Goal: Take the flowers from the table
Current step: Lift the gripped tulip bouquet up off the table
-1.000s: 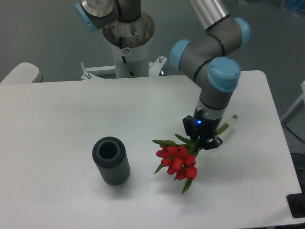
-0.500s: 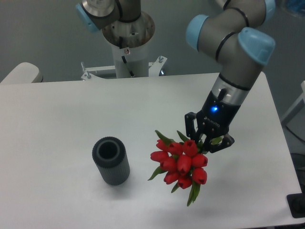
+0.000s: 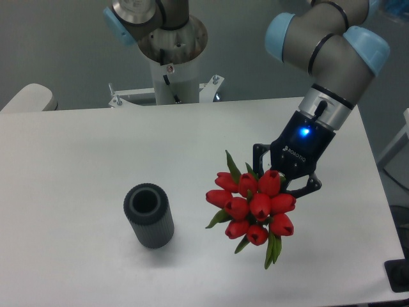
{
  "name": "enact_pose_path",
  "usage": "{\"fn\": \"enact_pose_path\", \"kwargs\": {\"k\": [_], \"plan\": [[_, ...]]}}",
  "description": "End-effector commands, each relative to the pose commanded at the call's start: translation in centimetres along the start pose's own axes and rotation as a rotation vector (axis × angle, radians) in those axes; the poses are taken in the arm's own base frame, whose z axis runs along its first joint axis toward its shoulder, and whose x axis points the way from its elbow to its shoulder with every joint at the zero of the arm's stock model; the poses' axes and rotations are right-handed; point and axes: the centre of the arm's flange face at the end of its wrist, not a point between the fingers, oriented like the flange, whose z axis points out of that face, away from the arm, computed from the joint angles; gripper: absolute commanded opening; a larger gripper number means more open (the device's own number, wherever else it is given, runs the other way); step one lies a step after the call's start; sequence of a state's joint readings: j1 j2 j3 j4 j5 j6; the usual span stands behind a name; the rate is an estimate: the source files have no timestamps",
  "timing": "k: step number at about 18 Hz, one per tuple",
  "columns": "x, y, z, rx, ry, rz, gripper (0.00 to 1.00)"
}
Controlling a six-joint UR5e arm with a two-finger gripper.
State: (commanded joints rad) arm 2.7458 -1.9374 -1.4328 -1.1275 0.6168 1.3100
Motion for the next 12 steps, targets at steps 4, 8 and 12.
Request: {"fn": "enact_pose_path", "kwargs": {"k": [4,8,12], "plan": [[-0.12,-0.02,-0.01,0.015,0.003,0.002,0.2],[-0.16,0.03,-0.07,0.018,-0.003,0.006,0.2],[-0.23,0.11,-0.09,0.023,-0.002,0.005,0.2]]}}
